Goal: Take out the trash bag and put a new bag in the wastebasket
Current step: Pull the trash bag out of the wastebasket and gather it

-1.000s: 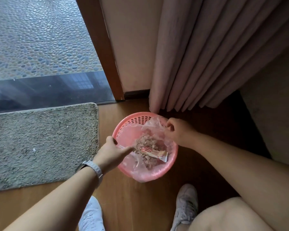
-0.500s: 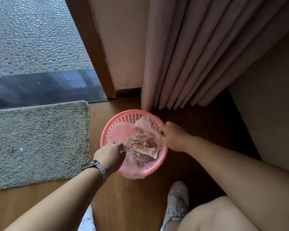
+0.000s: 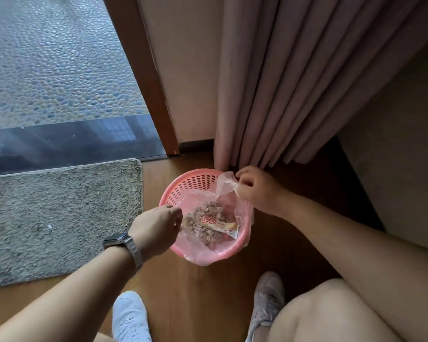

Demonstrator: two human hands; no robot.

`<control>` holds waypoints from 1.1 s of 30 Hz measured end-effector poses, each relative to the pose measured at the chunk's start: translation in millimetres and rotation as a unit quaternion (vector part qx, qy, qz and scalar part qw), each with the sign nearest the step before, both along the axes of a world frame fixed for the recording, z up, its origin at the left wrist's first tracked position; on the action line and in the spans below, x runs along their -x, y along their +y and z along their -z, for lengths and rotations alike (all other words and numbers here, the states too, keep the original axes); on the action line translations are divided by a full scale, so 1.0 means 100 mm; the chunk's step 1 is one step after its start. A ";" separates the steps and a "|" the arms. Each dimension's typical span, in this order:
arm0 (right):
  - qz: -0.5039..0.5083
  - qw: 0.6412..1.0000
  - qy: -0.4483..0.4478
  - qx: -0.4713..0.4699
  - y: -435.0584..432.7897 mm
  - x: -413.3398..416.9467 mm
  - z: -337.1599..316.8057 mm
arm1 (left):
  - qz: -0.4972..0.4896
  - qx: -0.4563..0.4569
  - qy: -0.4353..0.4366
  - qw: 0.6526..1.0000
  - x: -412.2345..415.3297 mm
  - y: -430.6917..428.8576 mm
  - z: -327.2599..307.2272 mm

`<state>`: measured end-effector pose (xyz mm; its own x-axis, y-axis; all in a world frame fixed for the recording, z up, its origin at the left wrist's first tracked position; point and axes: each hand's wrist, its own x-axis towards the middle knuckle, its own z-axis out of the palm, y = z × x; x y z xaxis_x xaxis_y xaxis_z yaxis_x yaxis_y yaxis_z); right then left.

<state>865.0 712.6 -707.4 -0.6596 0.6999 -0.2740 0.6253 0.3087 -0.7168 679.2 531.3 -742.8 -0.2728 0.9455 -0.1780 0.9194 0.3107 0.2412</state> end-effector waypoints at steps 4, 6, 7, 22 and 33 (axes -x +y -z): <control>0.052 0.992 0.097 0.058 -0.12 -0.04 -0.34 | -0.050 -0.123 -0.173 0.976 -0.04 -0.13 -0.28; 0.063 0.983 0.144 0.090 -0.19 -0.03 -0.52 | -0.093 -0.177 -0.241 0.950 -0.09 -0.16 -0.47; 0.068 0.979 0.163 0.105 -0.22 -0.02 -0.60 | -0.118 -0.199 -0.283 0.931 -0.11 -0.16 -0.57; -0.027 0.981 0.193 0.012 -0.75 0.62 -0.70 | -0.312 -0.283 -0.633 0.650 -0.08 0.11 -1.23; -0.085 0.970 0.192 0.123 -0.68 0.87 -0.62 | -0.359 -0.200 -0.619 0.670 0.13 0.29 -1.09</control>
